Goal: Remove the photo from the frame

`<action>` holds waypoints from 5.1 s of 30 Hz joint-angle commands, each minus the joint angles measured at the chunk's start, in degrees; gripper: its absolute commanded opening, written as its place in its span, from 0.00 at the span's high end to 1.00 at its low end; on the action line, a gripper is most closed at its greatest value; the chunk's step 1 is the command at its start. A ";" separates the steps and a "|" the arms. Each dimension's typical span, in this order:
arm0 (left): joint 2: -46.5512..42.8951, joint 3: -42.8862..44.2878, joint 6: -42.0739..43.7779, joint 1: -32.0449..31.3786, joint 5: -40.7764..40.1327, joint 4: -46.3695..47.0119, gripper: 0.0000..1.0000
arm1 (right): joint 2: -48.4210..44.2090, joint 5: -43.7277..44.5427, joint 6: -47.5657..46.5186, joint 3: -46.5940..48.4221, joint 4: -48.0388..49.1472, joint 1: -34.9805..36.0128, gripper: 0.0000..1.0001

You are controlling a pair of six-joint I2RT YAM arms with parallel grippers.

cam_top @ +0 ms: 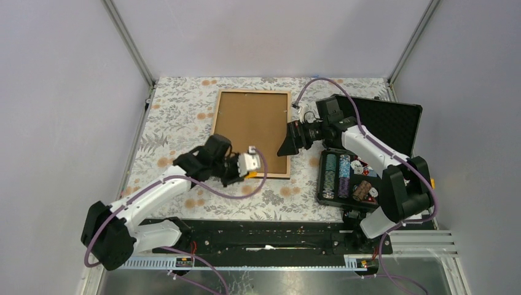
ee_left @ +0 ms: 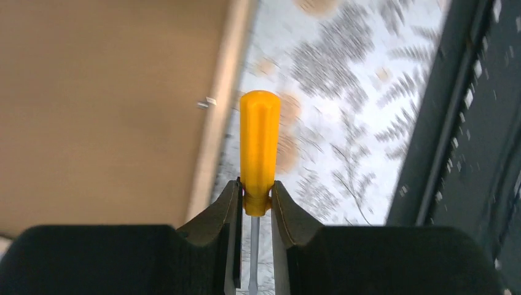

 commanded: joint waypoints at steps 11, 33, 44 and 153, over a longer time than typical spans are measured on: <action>-2.12 9.79 -18.04 4.66 4.78 11.36 1.00 | 0.49 -7.15 8.92 3.53 6.57 10.51 0.05; -2.51 9.45 -21.06 4.26 6.43 10.63 0.65 | 4.53 -4.96 11.50 7.34 8.10 14.47 1.00; -6.51 5.30 -14.20 10.18 7.31 3.60 0.51 | 0.60 -6.88 11.79 5.15 8.10 13.86 1.00; 22.64 4.36 3.59 -7.58 -8.26 11.94 0.80 | -0.61 29.02 -10.49 7.56 -14.88 4.09 1.00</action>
